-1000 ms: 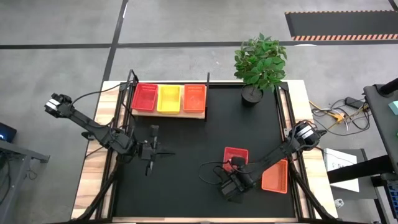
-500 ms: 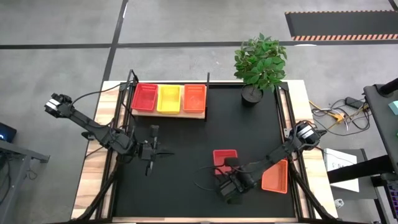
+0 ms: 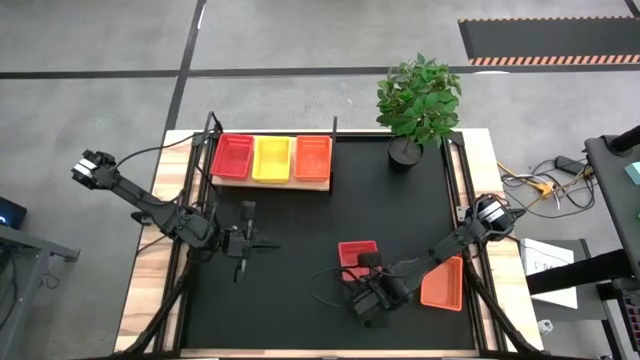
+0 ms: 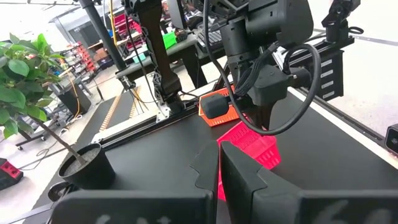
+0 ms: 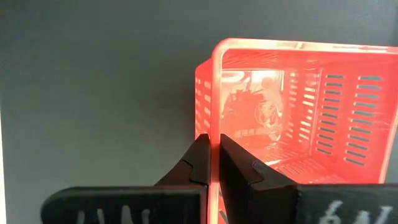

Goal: Stack baskets on shelf by color
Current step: Stack the red bin on top of the other red bins on the shelf

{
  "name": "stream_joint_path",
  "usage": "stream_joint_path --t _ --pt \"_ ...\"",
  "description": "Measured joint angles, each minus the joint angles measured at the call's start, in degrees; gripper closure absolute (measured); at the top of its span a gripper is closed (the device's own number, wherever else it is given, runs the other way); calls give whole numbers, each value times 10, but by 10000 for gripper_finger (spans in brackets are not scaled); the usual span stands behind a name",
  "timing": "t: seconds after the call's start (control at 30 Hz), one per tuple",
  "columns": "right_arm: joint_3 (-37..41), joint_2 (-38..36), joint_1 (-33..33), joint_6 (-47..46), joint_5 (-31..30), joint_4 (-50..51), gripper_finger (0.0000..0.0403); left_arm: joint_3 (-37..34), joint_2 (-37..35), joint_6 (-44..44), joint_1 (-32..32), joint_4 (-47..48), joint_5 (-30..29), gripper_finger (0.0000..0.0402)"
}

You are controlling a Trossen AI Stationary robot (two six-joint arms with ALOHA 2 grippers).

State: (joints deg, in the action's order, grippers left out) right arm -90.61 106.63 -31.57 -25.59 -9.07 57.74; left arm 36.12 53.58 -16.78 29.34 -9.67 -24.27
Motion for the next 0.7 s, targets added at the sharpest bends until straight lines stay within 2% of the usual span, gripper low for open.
stream_joint_path --t 0.13,0.4,0.7 --pt "0 0 0 31 0 -2 394 0 0 0 0 0 0 402" --pt "2 0 29 184 -1 -72 394 0 0 0 0 -2 0 402" --pt "6 0 53 254 0 -94 394 0 0 0 0 -1 0 402"
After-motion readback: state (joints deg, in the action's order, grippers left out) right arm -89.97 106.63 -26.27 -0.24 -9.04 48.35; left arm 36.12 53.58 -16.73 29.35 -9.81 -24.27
